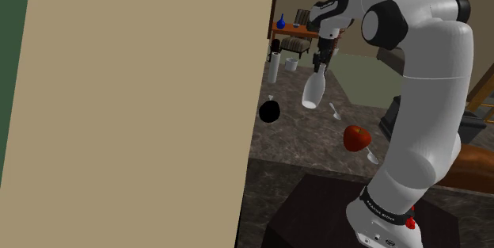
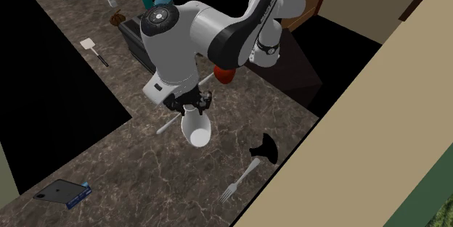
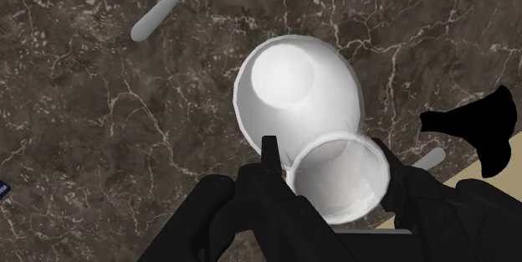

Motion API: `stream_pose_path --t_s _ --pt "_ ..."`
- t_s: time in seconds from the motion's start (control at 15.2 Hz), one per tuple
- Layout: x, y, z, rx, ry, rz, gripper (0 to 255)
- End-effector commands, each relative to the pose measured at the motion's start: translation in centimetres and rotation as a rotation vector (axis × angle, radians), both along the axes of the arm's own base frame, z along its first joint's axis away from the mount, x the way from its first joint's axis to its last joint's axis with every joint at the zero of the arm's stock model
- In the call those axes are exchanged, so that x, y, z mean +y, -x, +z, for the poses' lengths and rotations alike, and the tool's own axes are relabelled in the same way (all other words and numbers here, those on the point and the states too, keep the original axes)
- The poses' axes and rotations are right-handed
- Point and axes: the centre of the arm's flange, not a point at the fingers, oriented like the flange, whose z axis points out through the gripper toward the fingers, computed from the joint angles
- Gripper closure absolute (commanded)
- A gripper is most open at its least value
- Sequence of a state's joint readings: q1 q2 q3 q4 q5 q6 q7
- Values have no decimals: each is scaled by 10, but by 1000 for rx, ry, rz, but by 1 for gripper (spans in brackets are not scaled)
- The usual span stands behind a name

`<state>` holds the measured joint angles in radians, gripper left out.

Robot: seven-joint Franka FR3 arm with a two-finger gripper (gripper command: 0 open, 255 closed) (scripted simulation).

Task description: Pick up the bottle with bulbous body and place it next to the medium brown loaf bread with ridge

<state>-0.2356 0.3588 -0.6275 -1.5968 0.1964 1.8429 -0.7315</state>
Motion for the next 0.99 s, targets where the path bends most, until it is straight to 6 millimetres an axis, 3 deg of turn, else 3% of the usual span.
stream_pose_path --t_s 0.0,0.92 --pt "1 2 11 0 0 0 255" --pt "1 2 85 0 0 0 255"
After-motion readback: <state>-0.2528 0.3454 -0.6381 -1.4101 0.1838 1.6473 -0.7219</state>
